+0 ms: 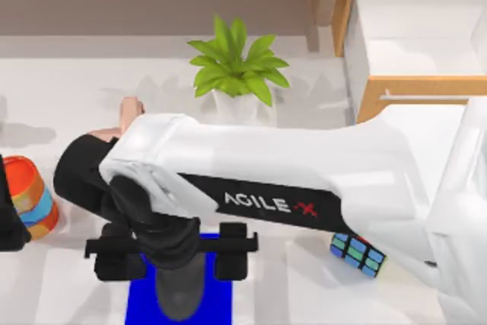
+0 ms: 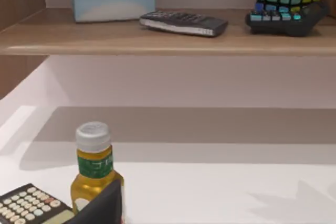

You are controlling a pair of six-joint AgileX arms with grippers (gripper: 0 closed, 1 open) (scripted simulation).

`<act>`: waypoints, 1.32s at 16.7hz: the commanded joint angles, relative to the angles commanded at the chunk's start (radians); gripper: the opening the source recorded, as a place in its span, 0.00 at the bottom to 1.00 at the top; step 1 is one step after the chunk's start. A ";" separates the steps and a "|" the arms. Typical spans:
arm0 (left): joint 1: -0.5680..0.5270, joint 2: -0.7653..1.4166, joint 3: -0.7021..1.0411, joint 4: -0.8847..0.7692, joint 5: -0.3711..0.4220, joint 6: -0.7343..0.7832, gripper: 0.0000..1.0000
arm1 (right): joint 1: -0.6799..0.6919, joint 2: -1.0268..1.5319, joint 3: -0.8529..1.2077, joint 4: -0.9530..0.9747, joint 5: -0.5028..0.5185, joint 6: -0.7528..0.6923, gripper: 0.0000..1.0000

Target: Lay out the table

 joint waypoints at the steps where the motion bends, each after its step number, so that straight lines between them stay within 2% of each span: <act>1: 0.000 0.000 0.000 0.000 0.000 0.000 1.00 | 0.000 0.000 0.000 0.000 0.000 0.000 1.00; 8: 0.000 0.000 0.000 0.000 0.000 0.000 1.00 | 0.002 0.000 0.000 0.000 0.000 0.000 1.00; 12: 0.000 0.000 0.000 0.000 0.000 0.000 1.00 | 0.008 -0.070 -0.057 0.094 -0.023 -0.066 1.00; 17: 0.000 0.000 0.000 0.000 0.000 0.000 1.00 | -0.025 -0.191 -0.273 0.444 -0.084 -0.303 1.00; 22: 0.000 0.000 0.000 0.000 0.000 0.000 1.00 | -0.090 -0.291 -0.603 0.967 -0.120 -0.689 1.00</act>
